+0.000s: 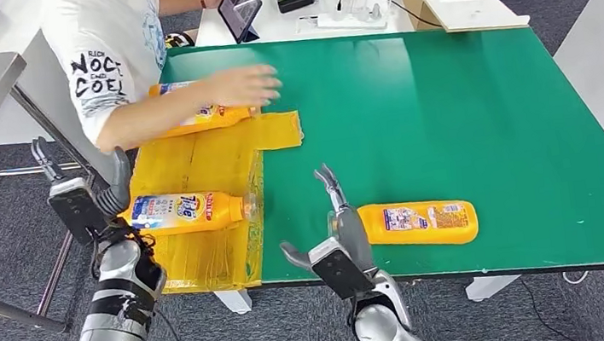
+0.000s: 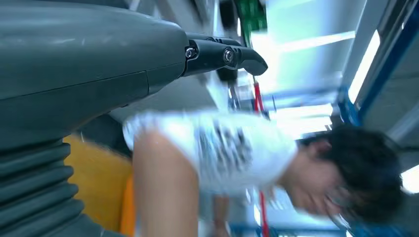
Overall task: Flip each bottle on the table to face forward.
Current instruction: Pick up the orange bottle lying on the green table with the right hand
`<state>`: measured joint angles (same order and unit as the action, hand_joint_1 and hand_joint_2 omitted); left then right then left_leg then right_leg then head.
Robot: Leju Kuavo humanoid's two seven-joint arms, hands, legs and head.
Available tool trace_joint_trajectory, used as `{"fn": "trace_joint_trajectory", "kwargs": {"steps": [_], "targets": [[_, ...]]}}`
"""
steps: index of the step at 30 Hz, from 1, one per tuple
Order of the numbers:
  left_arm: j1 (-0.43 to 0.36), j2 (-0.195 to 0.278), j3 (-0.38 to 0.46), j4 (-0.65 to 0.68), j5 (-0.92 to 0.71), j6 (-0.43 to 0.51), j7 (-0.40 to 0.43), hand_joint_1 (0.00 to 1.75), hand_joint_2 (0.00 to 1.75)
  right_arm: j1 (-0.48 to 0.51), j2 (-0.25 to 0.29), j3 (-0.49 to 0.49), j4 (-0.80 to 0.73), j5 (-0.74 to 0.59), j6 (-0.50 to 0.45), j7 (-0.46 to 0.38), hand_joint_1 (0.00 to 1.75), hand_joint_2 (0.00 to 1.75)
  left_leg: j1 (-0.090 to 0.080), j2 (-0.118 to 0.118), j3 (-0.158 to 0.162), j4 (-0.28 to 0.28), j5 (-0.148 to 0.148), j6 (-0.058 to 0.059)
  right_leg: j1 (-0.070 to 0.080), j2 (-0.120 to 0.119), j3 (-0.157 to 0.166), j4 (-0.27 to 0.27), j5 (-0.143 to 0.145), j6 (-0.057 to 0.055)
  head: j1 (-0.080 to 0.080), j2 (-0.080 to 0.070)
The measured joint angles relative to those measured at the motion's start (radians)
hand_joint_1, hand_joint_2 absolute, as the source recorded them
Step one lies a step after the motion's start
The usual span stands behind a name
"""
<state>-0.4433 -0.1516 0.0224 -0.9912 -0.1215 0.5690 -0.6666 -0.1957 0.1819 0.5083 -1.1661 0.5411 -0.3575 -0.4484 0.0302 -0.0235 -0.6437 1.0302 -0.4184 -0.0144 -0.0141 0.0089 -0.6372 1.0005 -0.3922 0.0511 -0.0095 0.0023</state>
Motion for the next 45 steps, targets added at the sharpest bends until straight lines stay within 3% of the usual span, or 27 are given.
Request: {"fn": "trace_joint_trajectory", "kwargs": {"steps": [3,5,21,25,34,45], "targets": [[0.047,-0.017,-0.009,-0.034,0.028,-0.129,0.001,0.0,1.75,0.001,-0.058,-0.022,0.006,0.083,0.018,0.076,0.0,1.75,-0.001,0.0,0.0,0.0,0.0,0.001,-0.002,0.0,0.0,0.0,0.001,0.001,0.0,0.0],[0.07,-0.027,-0.009,-0.042,0.028,-0.161,0.001,0.0,1.75,0.006,-0.087,-0.041,0.005,0.107,0.033,0.091,0.0,1.75,-0.003,0.002,0.0,0.0,-0.001,0.001,-0.003,0.0,0.0,0.0,0.001,0.001,0.0,0.0],[0.095,-0.049,-0.008,-0.06,0.028,-0.179,0.001,0.0,1.75,0.01,-0.139,-0.073,0.0,0.13,0.049,0.103,0.0,1.75,-0.002,0.002,-0.001,0.0,-0.001,0.001,-0.002,0.001,-0.001,0.0,0.001,0.001,0.0,0.0],[0.11,-0.05,-0.011,-0.061,-0.006,-0.218,0.011,0.0,1.75,0.012,-0.156,-0.078,-0.008,0.174,0.055,0.151,0.0,1.75,-0.002,0.002,-0.001,0.0,-0.001,0.001,-0.002,0.001,-0.001,0.0,0.001,0.001,0.0,0.0],[0.211,-0.053,-0.062,-0.068,-0.159,-0.321,0.024,0.0,1.75,0.009,-0.293,-0.147,-0.067,0.261,0.229,0.241,0.0,1.75,-0.004,0.002,-0.001,0.0,-0.002,0.004,-0.003,0.001,-0.001,0.0,0.001,0.001,0.0,0.0],[0.23,-0.057,-0.064,-0.062,-0.203,-0.346,0.032,0.0,1.75,-0.05,-0.407,-0.152,-0.033,0.225,0.369,0.286,0.0,1.75,-0.003,0.002,-0.002,0.0,-0.002,0.004,-0.003,0.001,-0.001,0.0,0.001,0.001,0.0,0.0]]}}
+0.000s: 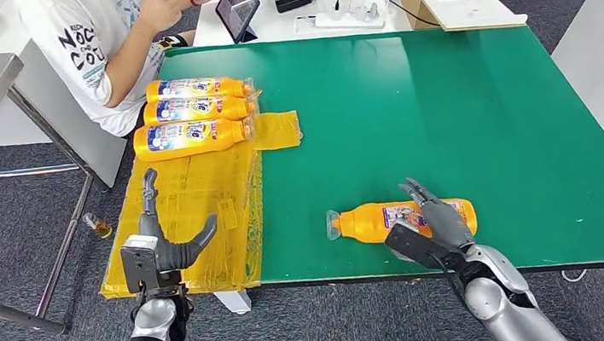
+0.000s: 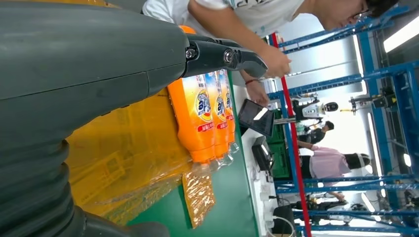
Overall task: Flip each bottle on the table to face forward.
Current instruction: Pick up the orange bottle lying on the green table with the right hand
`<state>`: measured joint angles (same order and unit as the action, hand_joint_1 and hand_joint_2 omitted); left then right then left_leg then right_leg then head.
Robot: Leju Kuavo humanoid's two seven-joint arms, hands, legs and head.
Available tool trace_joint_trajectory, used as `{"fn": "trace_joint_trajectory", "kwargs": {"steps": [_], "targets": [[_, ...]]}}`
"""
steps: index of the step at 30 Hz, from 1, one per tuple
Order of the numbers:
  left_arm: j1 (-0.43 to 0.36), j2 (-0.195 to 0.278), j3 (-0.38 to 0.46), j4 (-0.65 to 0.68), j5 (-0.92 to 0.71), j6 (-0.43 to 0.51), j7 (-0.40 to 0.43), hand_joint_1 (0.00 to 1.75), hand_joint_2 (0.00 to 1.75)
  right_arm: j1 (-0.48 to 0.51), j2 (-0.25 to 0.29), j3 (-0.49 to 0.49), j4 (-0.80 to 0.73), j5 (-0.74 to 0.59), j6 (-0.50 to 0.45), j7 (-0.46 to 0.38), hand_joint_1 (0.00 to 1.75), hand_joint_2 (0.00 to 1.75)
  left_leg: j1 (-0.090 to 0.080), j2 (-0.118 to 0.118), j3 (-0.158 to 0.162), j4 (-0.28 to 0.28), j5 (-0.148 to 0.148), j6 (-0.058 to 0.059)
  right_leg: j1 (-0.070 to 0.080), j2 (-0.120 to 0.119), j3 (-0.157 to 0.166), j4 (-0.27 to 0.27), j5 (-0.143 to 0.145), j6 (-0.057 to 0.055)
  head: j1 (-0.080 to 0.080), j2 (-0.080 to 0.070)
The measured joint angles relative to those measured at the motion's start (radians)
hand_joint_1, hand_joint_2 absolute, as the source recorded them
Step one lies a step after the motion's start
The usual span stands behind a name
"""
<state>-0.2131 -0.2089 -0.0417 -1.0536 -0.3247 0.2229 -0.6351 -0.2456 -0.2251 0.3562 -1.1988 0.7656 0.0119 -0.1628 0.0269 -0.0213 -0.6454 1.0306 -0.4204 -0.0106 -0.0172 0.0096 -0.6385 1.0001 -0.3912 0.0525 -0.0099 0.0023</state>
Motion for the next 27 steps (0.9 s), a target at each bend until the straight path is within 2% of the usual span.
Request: {"fn": "trace_joint_trajectory", "kwargs": {"steps": [4,11,16,23,27], "targets": [[0.002,0.0,-0.001,0.006,-0.018,0.0,-0.006,0.0,1.75,-0.032,-0.023,0.002,0.028,-0.007,0.002,-0.004,0.0,1.75,0.0,0.0,0.0,0.0,0.0,0.0,0.0,0.0,0.0,0.0,0.0,0.0,0.0,0.0],[0.003,0.0,-0.004,0.01,-0.025,0.002,-0.009,0.0,1.75,-0.038,-0.026,0.005,0.037,-0.008,0.0,-0.005,0.0,1.75,0.0,0.0,0.0,0.0,0.0,0.0,0.0,0.0,0.0,0.0,0.0,0.0,0.0,0.0],[0.003,0.0,-0.017,0.026,-0.036,0.003,-0.014,0.0,1.75,-0.077,-0.047,0.017,0.092,-0.044,0.047,0.002,0.0,1.75,0.0,0.0,0.0,0.0,0.0,0.0,0.0,0.0,0.0,0.0,0.0,0.0,0.0,0.0],[0.002,0.0,-0.017,0.031,-0.039,0.003,-0.016,0.0,1.75,-0.097,-0.053,0.025,0.118,-0.048,0.055,0.001,0.0,1.75,0.0,0.0,0.0,0.0,0.0,0.0,0.0,0.0,0.0,0.0,0.0,0.0,0.0,0.0],[-0.004,0.0,-0.02,0.044,-0.04,0.003,-0.018,0.0,1.75,-0.14,-0.061,0.035,0.164,-0.067,0.088,0.002,0.0,1.75,0.0,0.0,0.0,0.0,0.0,0.0,0.0,0.0,0.0,0.0,0.0,0.0,0.0,0.0]]}}
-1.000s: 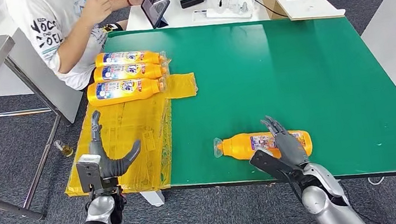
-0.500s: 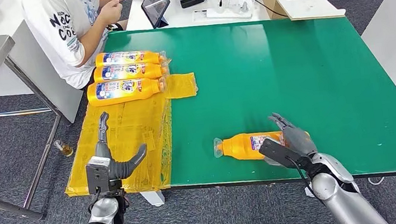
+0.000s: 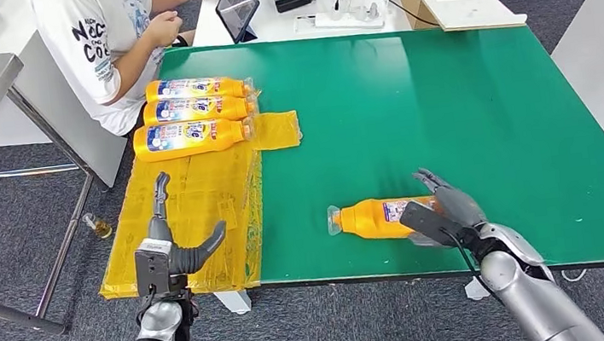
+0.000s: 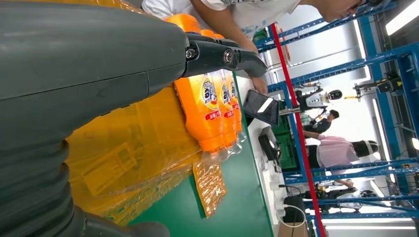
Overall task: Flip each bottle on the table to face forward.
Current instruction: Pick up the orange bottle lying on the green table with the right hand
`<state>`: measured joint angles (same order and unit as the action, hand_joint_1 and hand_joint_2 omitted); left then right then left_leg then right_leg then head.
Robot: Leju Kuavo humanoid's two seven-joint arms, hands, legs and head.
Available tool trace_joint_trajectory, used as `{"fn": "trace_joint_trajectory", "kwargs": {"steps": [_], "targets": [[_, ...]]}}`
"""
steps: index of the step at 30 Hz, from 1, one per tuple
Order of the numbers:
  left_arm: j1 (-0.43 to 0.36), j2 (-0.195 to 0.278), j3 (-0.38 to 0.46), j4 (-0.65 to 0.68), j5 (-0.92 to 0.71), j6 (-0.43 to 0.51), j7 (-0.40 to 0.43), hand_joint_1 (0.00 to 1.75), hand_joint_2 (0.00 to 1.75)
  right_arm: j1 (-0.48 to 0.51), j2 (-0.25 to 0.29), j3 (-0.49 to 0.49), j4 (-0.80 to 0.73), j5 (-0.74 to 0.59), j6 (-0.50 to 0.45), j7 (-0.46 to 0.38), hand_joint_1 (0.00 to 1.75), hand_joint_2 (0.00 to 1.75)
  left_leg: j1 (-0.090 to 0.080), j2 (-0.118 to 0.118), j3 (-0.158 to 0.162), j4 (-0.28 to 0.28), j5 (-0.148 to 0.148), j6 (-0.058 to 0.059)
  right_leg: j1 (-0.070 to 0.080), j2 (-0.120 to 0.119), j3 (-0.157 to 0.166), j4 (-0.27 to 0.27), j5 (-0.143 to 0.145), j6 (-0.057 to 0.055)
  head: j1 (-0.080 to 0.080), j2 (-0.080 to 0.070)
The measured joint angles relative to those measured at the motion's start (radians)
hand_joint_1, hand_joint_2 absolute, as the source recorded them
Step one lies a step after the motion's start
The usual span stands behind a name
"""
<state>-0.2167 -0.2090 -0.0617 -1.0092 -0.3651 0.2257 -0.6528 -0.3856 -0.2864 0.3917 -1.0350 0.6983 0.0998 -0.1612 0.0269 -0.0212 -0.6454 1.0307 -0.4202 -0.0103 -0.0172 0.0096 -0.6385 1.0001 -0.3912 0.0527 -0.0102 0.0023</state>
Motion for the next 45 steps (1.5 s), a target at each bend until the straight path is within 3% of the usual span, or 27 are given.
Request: {"fn": "trace_joint_trajectory", "kwargs": {"steps": [5,12,29,32,33,36,38,45], "targets": [[-0.011,0.0,-0.01,0.023,0.006,-0.004,-0.002,0.0,1.75,-0.087,-0.025,0.032,0.093,-0.036,0.094,-0.007,0.0,1.75,0.0,0.0,0.0,0.0,0.001,0.001,0.0,0.0,0.0,0.0,0.001,0.001,0.0,0.0],[-0.049,0.0,-0.027,0.084,0.028,-0.014,-0.004,0.0,1.75,-0.229,-0.093,0.137,0.224,-0.102,0.322,-0.033,0.0,1.75,-0.001,0.0,0.001,0.001,0.001,0.001,-0.001,0.0,0.001,0.0,0.001,0.001,0.0,0.0],[-0.104,-0.003,-0.064,0.183,0.089,-0.032,-0.005,0.0,1.75,-0.412,-0.174,0.438,0.338,-0.219,0.508,0.052,0.03,1.75,-0.001,0.0,0.0,0.001,0.001,0.001,0.0,0.0,0.001,0.0,0.001,0.001,0.0,0.0],[-0.107,-0.005,-0.069,0.19,0.098,-0.032,-0.006,0.0,1.75,-0.424,-0.174,0.477,0.345,-0.229,0.486,0.055,0.19,1.75,-0.001,0.0,0.0,0.001,0.001,0.001,0.0,0.0,0.001,0.0,0.001,0.001,0.0,0.0],[-0.108,-0.006,-0.07,0.192,0.101,-0.032,-0.006,0.0,1.75,-0.426,-0.173,0.491,0.349,-0.233,0.468,0.055,0.35,1.75,-0.001,0.0,0.0,0.001,0.001,0.001,0.0,0.0,0.001,0.0,0.001,0.001,0.0,0.0],[-0.11,-0.008,-0.07,0.192,0.111,-0.031,-0.007,0.0,1.75,-0.429,-0.163,0.532,0.362,-0.249,0.4,0.047,1.15,1.75,0.0,0.0,0.0,0.001,0.001,0.001,0.0,0.0,0.001,0.0,0.001,0.001,0.0,0.0],[-0.11,-0.009,-0.07,0.192,0.114,-0.031,-0.007,0.0,1.75,-0.428,-0.154,0.553,0.37,-0.257,0.346,0.036,1.43,1.75,0.0,0.0,0.0,0.001,0.001,0.001,0.0,0.0,0.001,0.0,0.001,0.001,0.0,0.0],[-0.11,-0.01,-0.07,0.192,0.111,-0.034,-0.004,0.0,1.75,-0.394,-0.127,0.579,0.379,-0.251,0.179,-0.003,1.48,1.75,0.0,0.0,0.0,0.0,0.001,0.001,0.0,0.0,0.001,0.0,0.001,0.001,0.0,0.0]]}}
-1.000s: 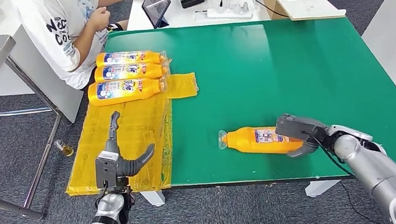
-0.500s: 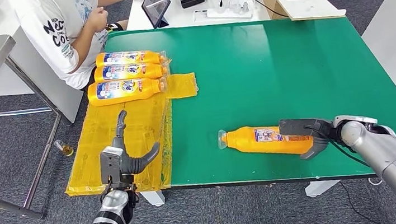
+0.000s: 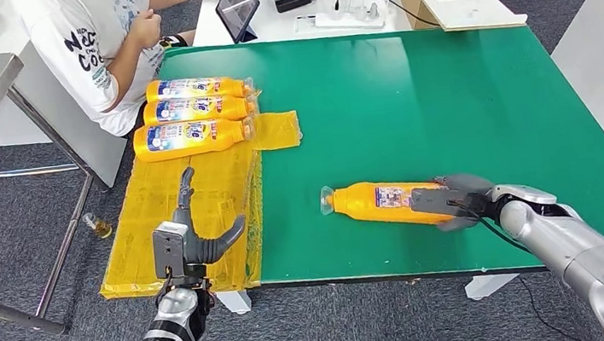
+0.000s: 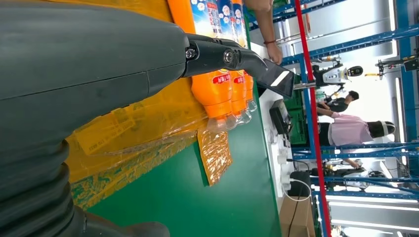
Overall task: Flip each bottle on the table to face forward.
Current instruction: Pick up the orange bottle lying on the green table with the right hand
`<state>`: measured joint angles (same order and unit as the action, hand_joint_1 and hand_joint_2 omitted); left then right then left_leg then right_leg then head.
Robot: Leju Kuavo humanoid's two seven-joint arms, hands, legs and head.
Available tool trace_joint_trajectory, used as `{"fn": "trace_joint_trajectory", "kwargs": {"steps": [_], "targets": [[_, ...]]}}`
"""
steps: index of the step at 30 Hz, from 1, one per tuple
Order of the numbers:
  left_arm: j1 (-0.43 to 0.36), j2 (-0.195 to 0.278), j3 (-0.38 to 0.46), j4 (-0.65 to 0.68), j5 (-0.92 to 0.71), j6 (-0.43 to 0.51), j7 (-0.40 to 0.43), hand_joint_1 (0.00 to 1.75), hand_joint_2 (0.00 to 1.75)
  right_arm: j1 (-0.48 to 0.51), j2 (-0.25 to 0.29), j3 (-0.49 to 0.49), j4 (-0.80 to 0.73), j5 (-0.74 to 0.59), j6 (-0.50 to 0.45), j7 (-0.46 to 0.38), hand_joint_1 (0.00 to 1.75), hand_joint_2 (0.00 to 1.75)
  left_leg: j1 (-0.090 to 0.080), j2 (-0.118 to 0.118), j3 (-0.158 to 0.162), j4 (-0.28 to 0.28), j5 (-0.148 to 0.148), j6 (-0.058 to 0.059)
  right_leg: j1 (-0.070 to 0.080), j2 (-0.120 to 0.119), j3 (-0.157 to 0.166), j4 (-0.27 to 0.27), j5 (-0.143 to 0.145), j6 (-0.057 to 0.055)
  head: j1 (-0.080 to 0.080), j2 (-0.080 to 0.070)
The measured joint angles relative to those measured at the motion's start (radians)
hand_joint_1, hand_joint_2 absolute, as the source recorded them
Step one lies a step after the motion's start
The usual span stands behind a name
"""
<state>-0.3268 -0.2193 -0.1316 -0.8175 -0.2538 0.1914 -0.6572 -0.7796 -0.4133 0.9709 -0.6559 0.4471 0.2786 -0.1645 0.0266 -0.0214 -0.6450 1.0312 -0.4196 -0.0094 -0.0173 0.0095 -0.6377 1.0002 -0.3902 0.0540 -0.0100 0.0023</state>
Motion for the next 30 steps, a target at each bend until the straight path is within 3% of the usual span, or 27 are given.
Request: {"fn": "trace_joint_trajectory", "kwargs": {"steps": [6,26,30], "targets": [[0.0,0.0,0.0,0.0,-0.007,-0.001,0.001,0.0,1.75,0.034,0.022,-0.001,0.003,0.004,-0.063,-0.015,1.48,1.75,0.0,0.001,0.002,0.0,0.0,0.0,0.0,0.001,0.0,0.0,0.0,0.0,0.0,0.0],[0.0,0.0,0.0,0.0,-0.008,-0.001,0.001,0.0,1.75,0.04,0.034,-0.002,0.005,0.005,-0.067,-0.016,1.49,1.75,0.0,0.001,0.005,0.0,0.0,0.0,0.0,0.001,0.004,0.0,0.0,0.0,0.0,0.0],[0.0,0.0,0.0,0.0,-0.009,-0.002,0.002,0.0,1.75,0.043,0.035,-0.003,0.005,0.008,-0.073,-0.019,1.61,1.75,0.0,0.001,0.005,0.0,0.0,0.0,0.0,0.001,0.004,0.0,0.0,0.0,0.0,0.0]]}}
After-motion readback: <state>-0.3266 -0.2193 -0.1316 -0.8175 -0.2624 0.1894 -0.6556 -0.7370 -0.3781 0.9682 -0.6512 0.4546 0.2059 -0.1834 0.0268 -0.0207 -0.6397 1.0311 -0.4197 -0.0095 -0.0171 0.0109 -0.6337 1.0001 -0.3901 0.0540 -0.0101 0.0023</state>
